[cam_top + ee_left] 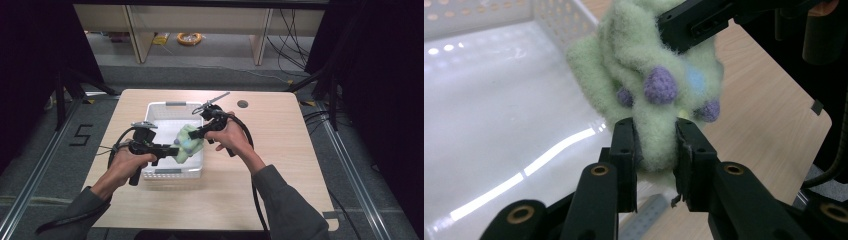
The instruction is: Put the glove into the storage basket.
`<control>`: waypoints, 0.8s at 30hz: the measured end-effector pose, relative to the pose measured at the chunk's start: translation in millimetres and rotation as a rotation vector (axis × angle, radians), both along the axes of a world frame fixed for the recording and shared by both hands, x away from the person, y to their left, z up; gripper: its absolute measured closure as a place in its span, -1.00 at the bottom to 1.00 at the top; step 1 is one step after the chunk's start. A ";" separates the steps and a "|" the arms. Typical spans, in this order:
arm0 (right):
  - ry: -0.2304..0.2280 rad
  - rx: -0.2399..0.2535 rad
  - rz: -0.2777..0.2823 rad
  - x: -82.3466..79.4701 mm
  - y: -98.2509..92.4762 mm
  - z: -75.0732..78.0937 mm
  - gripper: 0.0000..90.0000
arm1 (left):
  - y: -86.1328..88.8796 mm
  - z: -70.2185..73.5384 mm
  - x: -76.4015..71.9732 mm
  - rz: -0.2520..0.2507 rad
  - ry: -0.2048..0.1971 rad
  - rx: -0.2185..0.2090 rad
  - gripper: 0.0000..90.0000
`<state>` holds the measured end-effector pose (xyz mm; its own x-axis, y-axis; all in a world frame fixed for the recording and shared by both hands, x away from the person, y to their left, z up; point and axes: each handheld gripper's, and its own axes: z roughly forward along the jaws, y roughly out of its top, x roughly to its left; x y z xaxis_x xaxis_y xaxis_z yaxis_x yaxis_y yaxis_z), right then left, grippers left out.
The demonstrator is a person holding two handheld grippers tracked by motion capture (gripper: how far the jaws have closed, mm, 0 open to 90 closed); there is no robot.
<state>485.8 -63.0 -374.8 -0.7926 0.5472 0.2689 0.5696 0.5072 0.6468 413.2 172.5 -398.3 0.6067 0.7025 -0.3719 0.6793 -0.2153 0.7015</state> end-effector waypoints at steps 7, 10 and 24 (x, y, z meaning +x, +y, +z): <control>0.037 -0.042 0.024 19.3 27.9 -10.0 0.64 | 18.0 -14.0 10.6 0.048 0.031 0.008 0.60; 0.048 -0.056 0.039 26.2 38.0 -17.0 0.64 | 24.1 -20.1 13.1 0.065 0.051 0.010 0.60; 0.089 -0.115 0.069 41.8 63.2 -45.3 0.63 | 33.3 -44.9 21.0 0.102 0.110 0.048 0.56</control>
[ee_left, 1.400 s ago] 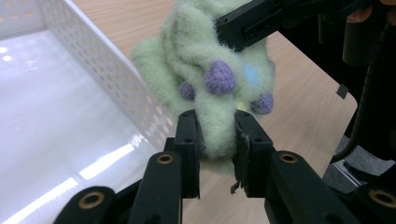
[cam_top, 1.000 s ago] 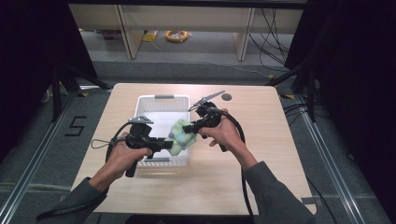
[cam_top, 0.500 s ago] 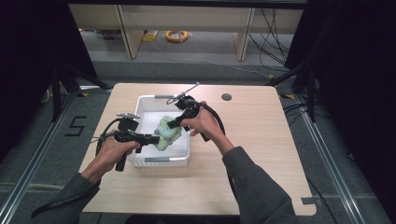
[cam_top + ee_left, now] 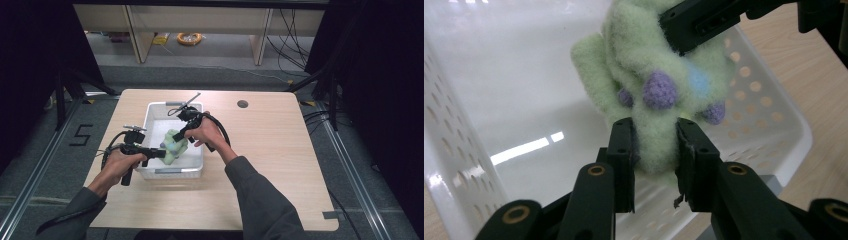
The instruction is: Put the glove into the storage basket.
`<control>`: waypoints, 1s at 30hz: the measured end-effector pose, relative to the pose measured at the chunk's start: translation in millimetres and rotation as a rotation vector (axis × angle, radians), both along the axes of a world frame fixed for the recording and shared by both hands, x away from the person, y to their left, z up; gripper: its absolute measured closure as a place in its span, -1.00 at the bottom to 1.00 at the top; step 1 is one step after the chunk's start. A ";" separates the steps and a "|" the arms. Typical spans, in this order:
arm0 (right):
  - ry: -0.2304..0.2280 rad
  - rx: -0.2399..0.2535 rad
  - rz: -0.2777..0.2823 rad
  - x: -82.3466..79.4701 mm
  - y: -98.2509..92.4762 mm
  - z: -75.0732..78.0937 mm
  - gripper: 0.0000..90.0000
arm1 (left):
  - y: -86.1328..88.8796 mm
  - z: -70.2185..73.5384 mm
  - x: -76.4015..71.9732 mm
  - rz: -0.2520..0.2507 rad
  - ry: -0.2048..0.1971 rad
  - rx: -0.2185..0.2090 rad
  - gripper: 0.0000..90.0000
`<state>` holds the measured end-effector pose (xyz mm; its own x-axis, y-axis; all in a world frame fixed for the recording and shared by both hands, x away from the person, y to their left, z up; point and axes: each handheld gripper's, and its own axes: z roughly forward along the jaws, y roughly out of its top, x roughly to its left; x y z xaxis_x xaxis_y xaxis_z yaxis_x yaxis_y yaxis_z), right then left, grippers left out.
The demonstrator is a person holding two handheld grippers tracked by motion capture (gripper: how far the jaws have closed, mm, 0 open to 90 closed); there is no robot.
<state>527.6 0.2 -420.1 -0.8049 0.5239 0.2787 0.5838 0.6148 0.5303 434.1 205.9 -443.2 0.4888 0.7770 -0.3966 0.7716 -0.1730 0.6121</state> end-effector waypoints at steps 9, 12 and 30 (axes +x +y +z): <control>0.018 -0.037 0.003 2.9 4.8 -10.3 0.63 | -3.5 -9.4 1.6 -0.017 0.024 0.049 0.53; 0.015 -0.050 0.006 3.2 6.5 -13.2 0.63 | -4.2 -11.4 2.0 -0.013 0.025 0.058 0.50; -0.011 -0.162 0.002 2.9 10.4 -28.3 0.57 | -9.4 -4.0 -3.2 0.004 -0.071 0.193 0.27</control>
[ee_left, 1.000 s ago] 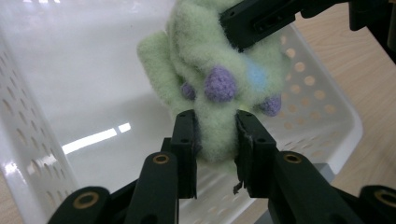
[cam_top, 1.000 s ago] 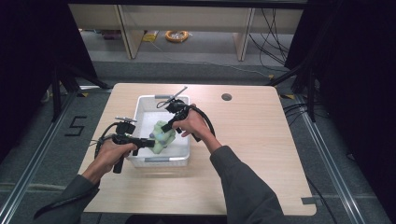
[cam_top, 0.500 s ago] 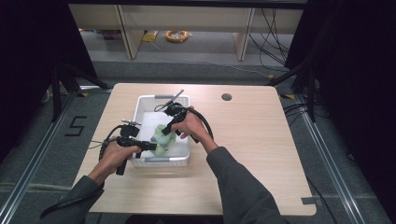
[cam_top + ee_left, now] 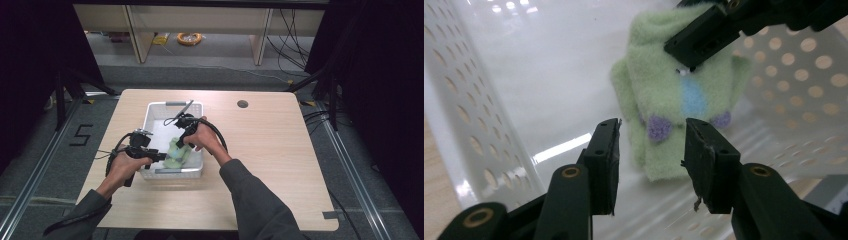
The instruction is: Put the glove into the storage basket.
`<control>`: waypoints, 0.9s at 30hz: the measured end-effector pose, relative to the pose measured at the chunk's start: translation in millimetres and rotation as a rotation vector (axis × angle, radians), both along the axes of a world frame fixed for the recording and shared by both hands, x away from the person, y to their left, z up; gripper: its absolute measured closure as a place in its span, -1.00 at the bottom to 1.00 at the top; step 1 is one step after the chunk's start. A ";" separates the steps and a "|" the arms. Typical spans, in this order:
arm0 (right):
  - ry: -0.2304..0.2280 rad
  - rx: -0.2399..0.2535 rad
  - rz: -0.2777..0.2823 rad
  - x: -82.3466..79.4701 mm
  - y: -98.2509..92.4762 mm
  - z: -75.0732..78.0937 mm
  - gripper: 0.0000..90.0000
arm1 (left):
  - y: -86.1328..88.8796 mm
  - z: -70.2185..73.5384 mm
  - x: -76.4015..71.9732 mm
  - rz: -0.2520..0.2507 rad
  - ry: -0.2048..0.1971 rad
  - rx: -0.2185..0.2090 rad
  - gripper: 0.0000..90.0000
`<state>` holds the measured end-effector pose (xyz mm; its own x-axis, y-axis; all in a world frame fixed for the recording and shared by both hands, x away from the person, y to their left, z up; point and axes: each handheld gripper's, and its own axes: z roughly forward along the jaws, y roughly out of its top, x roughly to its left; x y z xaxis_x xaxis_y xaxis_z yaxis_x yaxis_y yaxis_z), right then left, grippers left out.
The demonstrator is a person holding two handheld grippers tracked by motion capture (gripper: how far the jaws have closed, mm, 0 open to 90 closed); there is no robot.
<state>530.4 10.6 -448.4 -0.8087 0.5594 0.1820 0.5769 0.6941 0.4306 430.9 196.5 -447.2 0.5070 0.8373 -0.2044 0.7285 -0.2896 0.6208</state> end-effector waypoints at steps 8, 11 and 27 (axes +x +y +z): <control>-0.003 -0.010 -0.019 1.5 -1.0 -1.3 0.41 | 2.4 6.1 -6.9 0.018 -0.029 -0.026 0.19; -0.007 -0.015 -0.029 1.0 -0.7 -1.0 0.33 | 6.4 7.1 -7.8 0.037 -0.026 -0.040 0.14; -0.110 0.069 -0.078 -3.7 -15.0 34.1 -0.23 | 10.0 18.3 -23.5 0.031 -0.079 -0.093 -0.08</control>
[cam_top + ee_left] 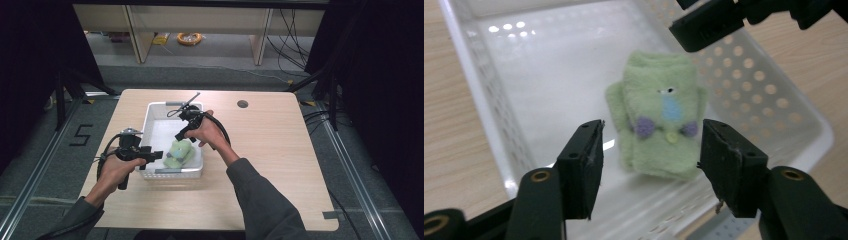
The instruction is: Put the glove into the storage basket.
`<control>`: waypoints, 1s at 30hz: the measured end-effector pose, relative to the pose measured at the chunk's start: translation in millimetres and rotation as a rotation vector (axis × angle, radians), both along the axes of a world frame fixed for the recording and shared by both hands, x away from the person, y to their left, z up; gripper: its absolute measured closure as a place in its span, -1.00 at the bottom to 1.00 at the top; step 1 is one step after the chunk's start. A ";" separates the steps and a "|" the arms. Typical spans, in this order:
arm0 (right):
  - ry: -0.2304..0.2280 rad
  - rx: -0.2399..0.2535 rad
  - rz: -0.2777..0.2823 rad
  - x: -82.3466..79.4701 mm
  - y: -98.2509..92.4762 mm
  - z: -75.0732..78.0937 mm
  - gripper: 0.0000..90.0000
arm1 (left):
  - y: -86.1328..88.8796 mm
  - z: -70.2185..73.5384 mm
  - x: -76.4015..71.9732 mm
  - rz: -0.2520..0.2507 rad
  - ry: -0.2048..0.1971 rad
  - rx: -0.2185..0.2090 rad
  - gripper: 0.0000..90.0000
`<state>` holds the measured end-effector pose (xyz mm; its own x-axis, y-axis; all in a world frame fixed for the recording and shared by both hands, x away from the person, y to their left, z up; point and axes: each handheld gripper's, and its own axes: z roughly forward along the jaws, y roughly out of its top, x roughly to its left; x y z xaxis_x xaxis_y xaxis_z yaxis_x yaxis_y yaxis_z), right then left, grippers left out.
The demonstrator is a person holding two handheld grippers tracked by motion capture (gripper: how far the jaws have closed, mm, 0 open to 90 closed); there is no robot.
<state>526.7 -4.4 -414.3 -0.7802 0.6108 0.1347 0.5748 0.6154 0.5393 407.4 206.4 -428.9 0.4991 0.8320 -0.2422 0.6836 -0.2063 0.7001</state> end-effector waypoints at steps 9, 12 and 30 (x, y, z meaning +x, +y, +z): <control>-0.040 0.058 0.011 -16.3 -23.0 19.2 -0.29 | -6.6 6.1 -14.7 -0.023 -0.017 -0.065 -0.22; -0.060 0.070 0.028 -26.2 -33.3 24.1 -0.30 | -10.1 9.4 -22.2 -0.049 -0.030 -0.071 -0.25; -0.165 0.151 0.000 -107.5 -124.2 33.1 -0.40 | -52.3 -3.0 -84.8 -0.186 -0.131 -0.113 -0.30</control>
<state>419.3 -128.5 -381.2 -0.7990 0.5936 0.0958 0.4717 0.5200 0.7121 322.6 154.1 -431.9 0.6743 0.6942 -0.2517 0.5435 -0.2358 0.8056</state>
